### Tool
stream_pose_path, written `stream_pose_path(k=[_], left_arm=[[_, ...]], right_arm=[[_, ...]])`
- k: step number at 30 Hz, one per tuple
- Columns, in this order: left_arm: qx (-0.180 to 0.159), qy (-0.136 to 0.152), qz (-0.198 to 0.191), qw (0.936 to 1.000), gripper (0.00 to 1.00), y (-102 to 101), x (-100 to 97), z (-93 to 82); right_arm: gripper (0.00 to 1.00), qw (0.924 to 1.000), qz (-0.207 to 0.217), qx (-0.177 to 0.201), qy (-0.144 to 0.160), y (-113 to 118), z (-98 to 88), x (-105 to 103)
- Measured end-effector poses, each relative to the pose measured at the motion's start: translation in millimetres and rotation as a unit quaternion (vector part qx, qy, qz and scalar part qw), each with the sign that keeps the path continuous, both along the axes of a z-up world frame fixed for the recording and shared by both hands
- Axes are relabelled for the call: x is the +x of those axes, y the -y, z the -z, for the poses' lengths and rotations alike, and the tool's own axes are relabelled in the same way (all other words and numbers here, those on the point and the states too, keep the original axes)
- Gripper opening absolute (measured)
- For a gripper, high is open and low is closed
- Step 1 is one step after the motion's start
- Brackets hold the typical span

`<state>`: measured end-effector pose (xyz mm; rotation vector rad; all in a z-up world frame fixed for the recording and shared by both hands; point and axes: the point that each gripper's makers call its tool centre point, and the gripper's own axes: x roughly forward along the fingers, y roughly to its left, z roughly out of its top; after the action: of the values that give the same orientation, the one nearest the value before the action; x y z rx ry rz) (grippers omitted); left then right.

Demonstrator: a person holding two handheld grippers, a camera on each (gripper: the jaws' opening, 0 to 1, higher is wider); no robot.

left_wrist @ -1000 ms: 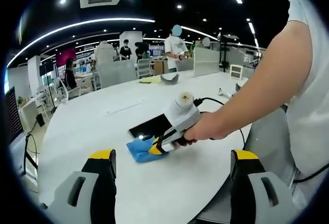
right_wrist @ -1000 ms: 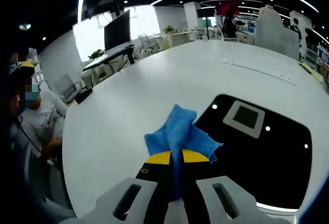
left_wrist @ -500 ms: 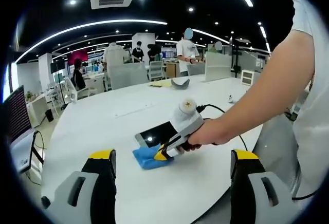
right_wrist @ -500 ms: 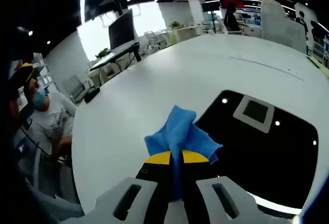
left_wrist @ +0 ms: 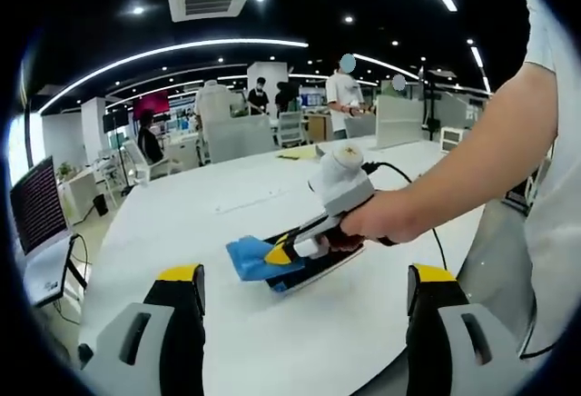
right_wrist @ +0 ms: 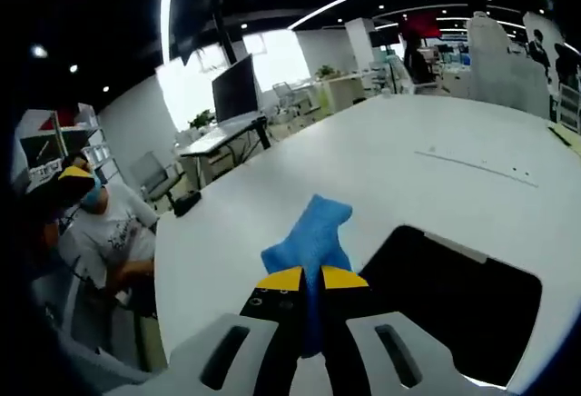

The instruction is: Wipe the mirror surface with the cleaning cloth until all visible marks leave the cleaned area.

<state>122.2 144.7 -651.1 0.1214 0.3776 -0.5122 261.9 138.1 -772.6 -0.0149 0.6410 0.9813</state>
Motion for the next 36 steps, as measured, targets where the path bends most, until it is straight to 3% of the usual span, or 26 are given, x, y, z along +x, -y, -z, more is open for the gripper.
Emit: stream_pose_path(k=[17,25,36], left_arm=[[-0.002,0.006,-0.004,1.0000,0.93,0,2.0,-8.9],[0.003,0.006,0.001,1.0000,0.93,1,8.2,-10.3],[0.013,0.003,0.005,0.9999,0.93,-3,11.4,-7.6]], right_arm=[[0.01,0.9998,0.021,0.003,0.000,31,2.8,4],[0.01,0.9993,0.037,-0.006,0.003,67,6.1,10],[0.01,0.9968,0.075,-0.029,0.010,138,16.2,24]])
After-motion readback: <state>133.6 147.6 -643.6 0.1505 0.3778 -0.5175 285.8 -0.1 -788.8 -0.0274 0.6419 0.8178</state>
